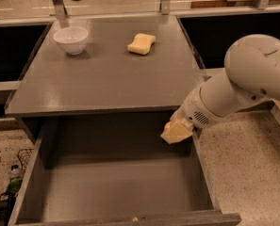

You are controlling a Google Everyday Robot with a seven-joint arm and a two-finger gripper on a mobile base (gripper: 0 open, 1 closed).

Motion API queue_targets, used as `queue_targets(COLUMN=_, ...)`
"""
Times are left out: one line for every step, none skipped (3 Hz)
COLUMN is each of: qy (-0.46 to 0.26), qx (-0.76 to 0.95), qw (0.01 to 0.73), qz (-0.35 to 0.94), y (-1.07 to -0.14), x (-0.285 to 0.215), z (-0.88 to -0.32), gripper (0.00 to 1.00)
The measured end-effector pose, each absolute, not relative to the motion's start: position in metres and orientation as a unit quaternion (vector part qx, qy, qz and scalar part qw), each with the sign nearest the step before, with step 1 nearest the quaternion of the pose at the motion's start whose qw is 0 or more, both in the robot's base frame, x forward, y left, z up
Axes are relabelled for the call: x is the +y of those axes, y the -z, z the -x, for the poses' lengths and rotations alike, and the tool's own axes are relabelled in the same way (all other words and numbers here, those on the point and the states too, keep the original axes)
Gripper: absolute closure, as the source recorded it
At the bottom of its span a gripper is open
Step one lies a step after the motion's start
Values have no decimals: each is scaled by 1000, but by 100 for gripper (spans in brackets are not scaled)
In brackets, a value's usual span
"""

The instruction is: Pick orange from top drawer and place on counter

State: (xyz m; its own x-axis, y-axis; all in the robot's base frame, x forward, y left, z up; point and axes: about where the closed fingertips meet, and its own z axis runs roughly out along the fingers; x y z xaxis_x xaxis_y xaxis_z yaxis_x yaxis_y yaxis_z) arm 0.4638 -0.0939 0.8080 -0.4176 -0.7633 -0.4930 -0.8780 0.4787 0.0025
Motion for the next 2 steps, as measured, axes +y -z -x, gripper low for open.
queue_targets(qy=-111, qx=842, qw=248, qz=466, y=-824, x=-107, z=-488, gripper=100)
queue_targets(qy=-109, qx=843, qw=251, qz=463, y=-825, x=-106, z=-489, gripper=100)
